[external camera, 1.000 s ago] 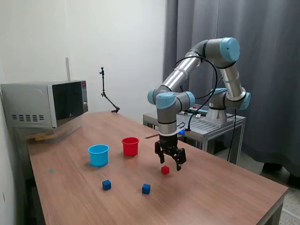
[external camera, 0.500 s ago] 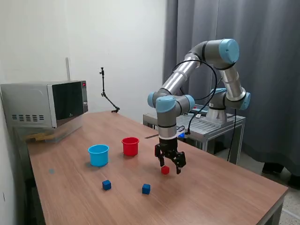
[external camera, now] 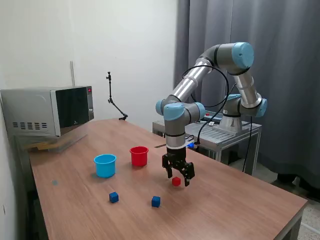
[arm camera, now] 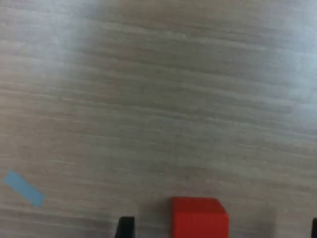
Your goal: Place red objects in the red bin, and blue objects in the blue bin.
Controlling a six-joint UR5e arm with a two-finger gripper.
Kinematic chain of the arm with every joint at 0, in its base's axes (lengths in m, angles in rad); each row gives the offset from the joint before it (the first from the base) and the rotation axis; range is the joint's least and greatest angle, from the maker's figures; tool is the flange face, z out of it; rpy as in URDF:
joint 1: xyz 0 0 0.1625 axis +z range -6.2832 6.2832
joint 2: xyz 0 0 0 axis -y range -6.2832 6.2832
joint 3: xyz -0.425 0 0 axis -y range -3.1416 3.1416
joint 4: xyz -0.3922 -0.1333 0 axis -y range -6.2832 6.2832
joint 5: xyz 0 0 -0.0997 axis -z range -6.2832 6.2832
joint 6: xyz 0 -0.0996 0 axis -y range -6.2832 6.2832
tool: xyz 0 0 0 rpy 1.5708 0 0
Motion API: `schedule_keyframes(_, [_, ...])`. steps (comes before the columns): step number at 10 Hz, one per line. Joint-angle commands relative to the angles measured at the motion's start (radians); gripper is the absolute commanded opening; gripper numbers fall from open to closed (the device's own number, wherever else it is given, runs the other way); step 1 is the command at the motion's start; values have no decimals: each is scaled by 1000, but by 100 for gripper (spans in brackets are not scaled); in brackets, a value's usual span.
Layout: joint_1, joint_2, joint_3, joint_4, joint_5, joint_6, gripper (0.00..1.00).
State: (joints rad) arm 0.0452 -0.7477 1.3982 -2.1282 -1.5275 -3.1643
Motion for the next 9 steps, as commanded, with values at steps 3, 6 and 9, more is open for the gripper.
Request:
schedule_keyframes(3, [-15,1,-1,-1,0,0,100])
schedule_keyframes(6, [-19,1,2,-2,0,0,100])
schedule_keyframes(9, [-19,1,18,-54,1,1,100])
